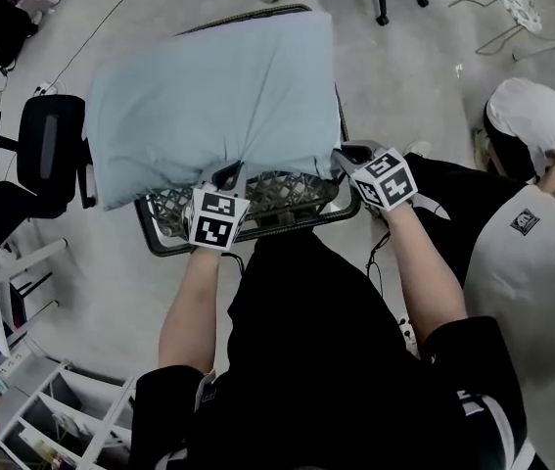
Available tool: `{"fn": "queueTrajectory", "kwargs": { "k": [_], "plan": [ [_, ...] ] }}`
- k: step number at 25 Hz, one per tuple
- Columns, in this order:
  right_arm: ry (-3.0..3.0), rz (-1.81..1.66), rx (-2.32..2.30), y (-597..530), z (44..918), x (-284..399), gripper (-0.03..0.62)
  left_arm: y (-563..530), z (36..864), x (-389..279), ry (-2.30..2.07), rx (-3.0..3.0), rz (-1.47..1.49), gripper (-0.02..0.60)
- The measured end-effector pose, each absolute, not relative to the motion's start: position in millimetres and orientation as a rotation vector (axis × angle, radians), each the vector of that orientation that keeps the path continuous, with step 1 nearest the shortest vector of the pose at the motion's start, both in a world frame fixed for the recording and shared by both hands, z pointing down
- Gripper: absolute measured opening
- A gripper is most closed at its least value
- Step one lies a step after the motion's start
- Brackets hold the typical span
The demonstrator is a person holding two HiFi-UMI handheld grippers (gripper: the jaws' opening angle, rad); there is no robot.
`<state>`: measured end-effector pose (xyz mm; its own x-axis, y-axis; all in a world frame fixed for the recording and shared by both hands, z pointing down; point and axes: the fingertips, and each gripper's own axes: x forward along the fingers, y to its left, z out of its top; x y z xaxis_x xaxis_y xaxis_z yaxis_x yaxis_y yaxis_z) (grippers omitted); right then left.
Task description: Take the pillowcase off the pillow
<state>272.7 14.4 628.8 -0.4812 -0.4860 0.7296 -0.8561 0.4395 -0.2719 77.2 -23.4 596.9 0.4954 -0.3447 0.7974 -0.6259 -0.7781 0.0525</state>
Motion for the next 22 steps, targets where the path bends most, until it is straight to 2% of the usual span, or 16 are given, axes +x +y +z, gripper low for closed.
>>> {"fn": "queueTrajectory", "kwargs": {
  "k": [7, 11, 13, 16, 20, 22],
  "plan": [
    [-2.216, 0.872, 1.175, 1.4, 577.6, 283.2, 0.021, -54.6, 586.0, 42.0, -0.918, 2.416, 1.165, 0.006],
    [-2.259, 0.899, 1.198, -3.8, 559.5, 271.7, 0.021, -43.4, 566.0, 65.8, -0.906, 2.470, 1.152, 0.013],
    [-2.291, 0.923, 1.225, -7.4, 547.5, 269.1, 0.021, -28.5, 548.6, 95.8, -0.828, 2.539, 1.099, 0.107],
    [-2.327, 0.913, 1.245, -11.0, 530.0, 264.4, 0.021, -11.6, 532.2, 132.8, -0.741, 2.572, 0.996, 0.163],
    [-2.360, 0.896, 1.256, -10.5, 513.3, 256.8, 0.020, -16.4, 539.1, 145.3, -0.749, 2.575, 1.051, 0.162],
    [-2.351, 0.893, 1.284, -10.7, 511.2, 258.2, 0.020, -20.4, 544.0, 140.4, -0.746, 2.584, 1.123, 0.080]
  ]
}}
